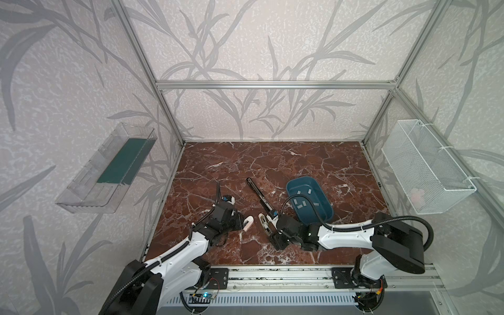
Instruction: Load the staples into the stapler
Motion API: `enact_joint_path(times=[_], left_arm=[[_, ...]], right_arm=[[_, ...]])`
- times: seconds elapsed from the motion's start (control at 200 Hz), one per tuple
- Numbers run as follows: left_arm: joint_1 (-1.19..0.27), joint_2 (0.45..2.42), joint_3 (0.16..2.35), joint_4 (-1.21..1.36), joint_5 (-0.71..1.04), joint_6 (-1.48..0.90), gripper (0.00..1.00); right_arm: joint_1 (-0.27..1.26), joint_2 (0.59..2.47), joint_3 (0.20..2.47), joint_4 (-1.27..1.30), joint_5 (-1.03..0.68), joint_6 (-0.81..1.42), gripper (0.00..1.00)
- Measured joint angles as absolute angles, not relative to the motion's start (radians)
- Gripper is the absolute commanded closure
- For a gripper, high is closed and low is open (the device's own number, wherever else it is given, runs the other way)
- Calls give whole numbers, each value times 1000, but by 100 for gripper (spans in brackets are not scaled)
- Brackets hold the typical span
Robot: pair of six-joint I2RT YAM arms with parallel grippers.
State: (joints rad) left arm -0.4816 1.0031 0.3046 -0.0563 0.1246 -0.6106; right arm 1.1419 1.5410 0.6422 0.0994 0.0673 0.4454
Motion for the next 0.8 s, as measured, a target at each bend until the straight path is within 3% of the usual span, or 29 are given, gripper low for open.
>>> enact_joint_path(times=[0.41,0.805], left_arm=[[-531,1031,306,-75,89,-621,64],[-558,1137,342,17,72,-625,93]], right_arm=[[1143,1444,598,94,70,457,31],[1152,1395,580,92,70,470,31]])
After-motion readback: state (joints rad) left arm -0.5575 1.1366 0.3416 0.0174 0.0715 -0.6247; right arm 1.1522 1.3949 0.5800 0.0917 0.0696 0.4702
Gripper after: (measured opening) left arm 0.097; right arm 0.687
